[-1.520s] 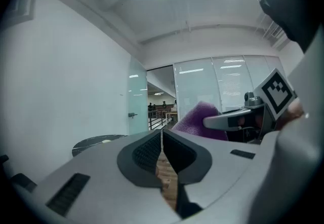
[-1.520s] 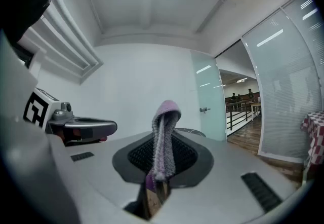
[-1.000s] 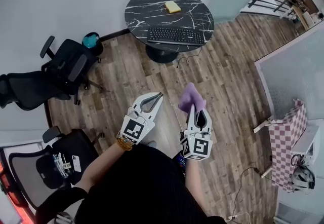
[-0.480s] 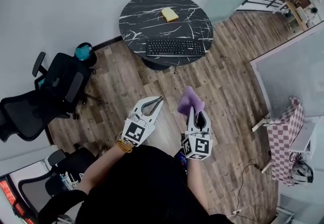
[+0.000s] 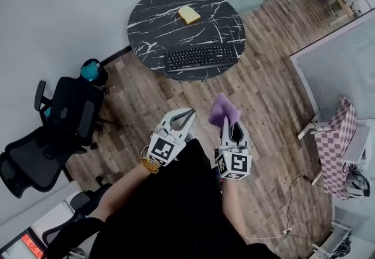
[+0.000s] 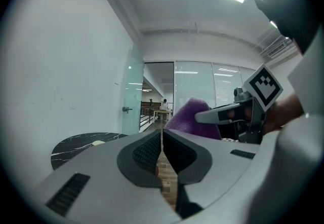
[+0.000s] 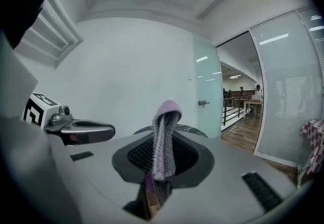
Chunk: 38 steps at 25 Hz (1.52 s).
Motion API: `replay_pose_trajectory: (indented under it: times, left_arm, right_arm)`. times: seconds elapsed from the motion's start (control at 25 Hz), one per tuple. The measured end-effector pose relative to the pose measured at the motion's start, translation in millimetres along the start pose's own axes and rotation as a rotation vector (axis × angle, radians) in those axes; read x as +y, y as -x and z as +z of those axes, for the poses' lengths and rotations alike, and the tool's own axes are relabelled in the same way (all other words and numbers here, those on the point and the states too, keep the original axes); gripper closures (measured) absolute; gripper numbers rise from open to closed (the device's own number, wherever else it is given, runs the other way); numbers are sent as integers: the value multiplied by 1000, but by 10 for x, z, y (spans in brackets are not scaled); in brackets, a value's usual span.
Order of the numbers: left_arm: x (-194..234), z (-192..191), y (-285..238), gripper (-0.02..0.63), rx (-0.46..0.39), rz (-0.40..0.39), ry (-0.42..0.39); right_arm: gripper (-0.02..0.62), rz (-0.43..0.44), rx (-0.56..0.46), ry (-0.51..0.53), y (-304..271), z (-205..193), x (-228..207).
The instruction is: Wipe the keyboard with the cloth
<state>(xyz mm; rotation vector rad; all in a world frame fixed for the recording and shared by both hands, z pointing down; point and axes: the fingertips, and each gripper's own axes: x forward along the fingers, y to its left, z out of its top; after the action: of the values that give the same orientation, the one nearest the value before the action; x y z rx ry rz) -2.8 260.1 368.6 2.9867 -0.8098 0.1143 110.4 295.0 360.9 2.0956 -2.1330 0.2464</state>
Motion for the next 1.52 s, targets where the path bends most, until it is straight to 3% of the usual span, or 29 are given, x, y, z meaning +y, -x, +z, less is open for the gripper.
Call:
replay_pose_trajectory:
  times: [0.4,0.56,0.76,1.08,1.28,1.52]
  left_arm:
    - [803,-79,-943,583,78,44,-52]
    - [1039,56,-1240,583,51,46,-22]
    - [1368,20,-1437,583,83,89,-20]
    - [2090,-474,-1539,581,152,67,60]
    - [2454,-639,-1620,581,159,-2,33]
    - [2822,-1033,-1689,581,210,-17,31]
  right_arm:
    - [523,68,21,-75,-1238,-50,-626]
    - [523,124,28,-105,-1661,10,-894]
    - [523,168,64,-95,-2193,-20,-1162]
    - [523,84,195,-110,-2771,-328,-1419]
    - [523,16,269,-114,-3006,-527,-1552]
    - [523,-75,321,-63,-3340,-598,-1985]
